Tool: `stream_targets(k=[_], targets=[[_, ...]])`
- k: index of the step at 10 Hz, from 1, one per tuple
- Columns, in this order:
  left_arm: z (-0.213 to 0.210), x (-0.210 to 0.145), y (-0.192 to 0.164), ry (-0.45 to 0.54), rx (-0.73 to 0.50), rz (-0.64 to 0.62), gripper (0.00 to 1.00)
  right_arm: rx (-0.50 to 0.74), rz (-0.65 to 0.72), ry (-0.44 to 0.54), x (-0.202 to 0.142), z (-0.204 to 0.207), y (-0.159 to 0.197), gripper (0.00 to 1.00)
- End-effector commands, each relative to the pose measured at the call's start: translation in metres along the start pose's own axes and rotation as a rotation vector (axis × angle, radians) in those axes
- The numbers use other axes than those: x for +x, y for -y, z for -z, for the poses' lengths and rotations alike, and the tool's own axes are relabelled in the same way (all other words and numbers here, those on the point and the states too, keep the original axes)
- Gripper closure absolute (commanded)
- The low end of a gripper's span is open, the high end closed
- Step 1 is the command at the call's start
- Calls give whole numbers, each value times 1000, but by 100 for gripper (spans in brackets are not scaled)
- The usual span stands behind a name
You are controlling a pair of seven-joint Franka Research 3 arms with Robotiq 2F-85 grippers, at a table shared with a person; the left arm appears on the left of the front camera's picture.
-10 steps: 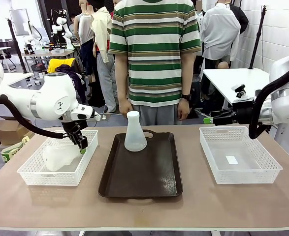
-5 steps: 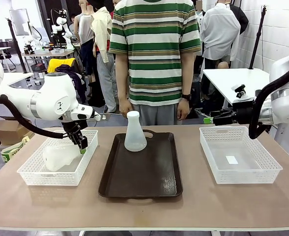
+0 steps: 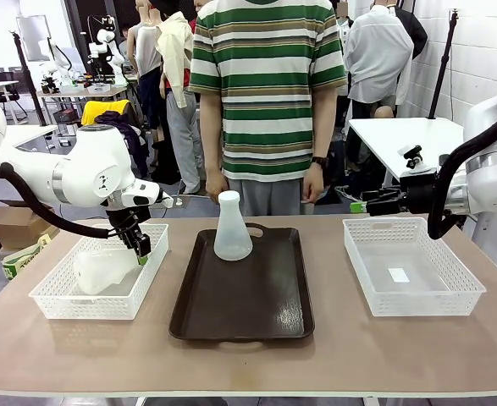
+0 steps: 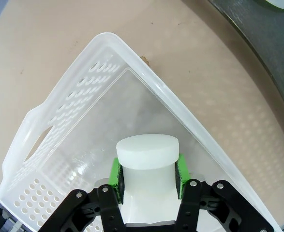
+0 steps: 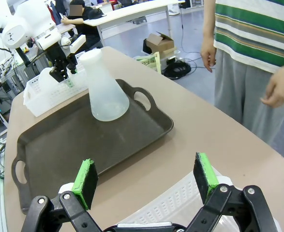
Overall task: Prepare the laboratory tools.
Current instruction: Place the picked Big flask upright in the Handle tray as directed by the person.
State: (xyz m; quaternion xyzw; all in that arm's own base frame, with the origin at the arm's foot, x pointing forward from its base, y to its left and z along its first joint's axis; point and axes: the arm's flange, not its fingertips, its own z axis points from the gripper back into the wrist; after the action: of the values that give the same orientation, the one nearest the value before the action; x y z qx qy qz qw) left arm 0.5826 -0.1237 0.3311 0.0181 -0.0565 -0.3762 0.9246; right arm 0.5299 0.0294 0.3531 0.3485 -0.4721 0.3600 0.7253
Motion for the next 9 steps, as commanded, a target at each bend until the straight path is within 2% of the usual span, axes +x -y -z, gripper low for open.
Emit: stream_targets(k=[1,9], targets=[[1,1,-2,7,16,9,100,0,1,-1,-1,0,0,0],[1,1,-2,7,16,9,100,0,1,-1,-1,0,0,0]])
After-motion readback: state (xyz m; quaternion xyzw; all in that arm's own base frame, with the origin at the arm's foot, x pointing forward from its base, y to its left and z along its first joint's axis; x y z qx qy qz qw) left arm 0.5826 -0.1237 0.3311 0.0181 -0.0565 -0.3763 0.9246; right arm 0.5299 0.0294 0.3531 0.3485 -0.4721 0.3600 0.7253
